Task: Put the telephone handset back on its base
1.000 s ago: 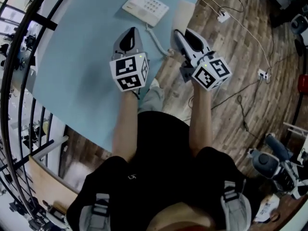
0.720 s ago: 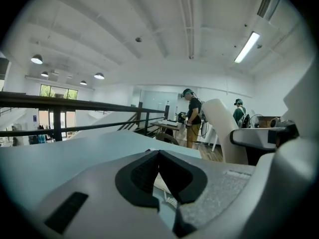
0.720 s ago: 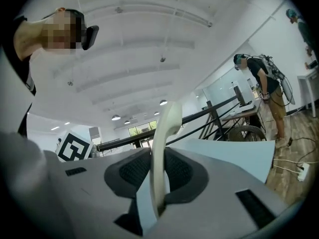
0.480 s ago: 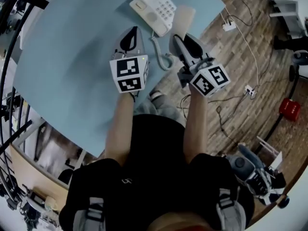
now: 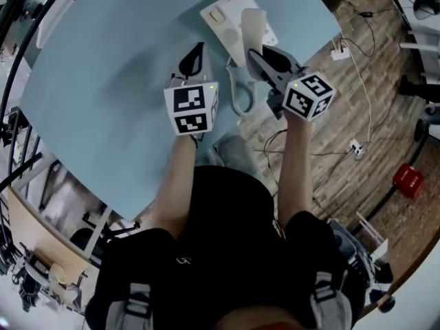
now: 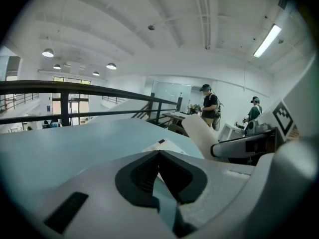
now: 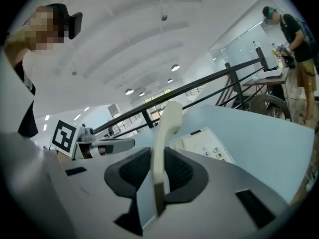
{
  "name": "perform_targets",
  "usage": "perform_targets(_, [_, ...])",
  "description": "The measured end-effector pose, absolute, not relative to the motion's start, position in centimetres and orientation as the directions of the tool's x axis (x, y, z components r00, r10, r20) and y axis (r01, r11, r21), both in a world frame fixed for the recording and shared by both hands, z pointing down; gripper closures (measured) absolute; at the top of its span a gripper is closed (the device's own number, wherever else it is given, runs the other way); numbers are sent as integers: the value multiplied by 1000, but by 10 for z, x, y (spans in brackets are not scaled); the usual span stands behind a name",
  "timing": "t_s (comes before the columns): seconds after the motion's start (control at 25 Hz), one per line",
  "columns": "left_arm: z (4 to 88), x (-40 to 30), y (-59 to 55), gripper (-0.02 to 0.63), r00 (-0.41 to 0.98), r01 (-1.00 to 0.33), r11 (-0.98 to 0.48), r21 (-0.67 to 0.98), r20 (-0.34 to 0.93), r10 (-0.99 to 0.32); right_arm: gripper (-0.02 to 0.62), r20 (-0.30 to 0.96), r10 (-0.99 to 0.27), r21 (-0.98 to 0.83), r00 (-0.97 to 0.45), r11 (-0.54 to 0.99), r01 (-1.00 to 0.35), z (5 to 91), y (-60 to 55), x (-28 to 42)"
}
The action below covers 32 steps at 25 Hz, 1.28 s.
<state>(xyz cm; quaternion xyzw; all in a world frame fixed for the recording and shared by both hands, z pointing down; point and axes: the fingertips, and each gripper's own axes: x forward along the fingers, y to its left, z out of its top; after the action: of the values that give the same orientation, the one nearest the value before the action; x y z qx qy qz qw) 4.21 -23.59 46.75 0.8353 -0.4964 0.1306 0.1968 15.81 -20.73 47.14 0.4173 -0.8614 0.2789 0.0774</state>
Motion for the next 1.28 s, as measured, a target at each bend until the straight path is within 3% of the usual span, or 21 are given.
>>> perform_targets(0.12, [474, 37, -243, 607, 450, -893, -401, 205, 417, -789, 515, 461, -573, -358, -677, 578, -733, 489, -233, 148])
perform_targets(0.28, [486, 31, -241, 607, 427, -904, -374, 206, 439, -791, 515, 492, -437, -421, -753, 638, -645, 507, -253, 133])
perform_targets(0.68, [501, 1, -247, 607, 343, -938, -276, 209, 455, -822, 515, 539, -199, -578, -819, 620, -531, 550, -265, 111])
perform_targets(1.08, [499, 2, -247, 607, 329, -943, -261, 206, 452, -829, 500, 481, -212, -669, -851, 539, -512, 557, -272, 118])
perform_targets(1.2, [493, 6, -249, 607, 333, -941, -267, 206, 442, -833, 407, 519, -271, -626, -811, 526, -576, 563, -278, 130])
perform_targets(1.28, [491, 8, -250, 607, 335, -941, -268, 208, 438, -834, 420, 538, -325, -583, -778, 523, -622, 562, -282, 137])
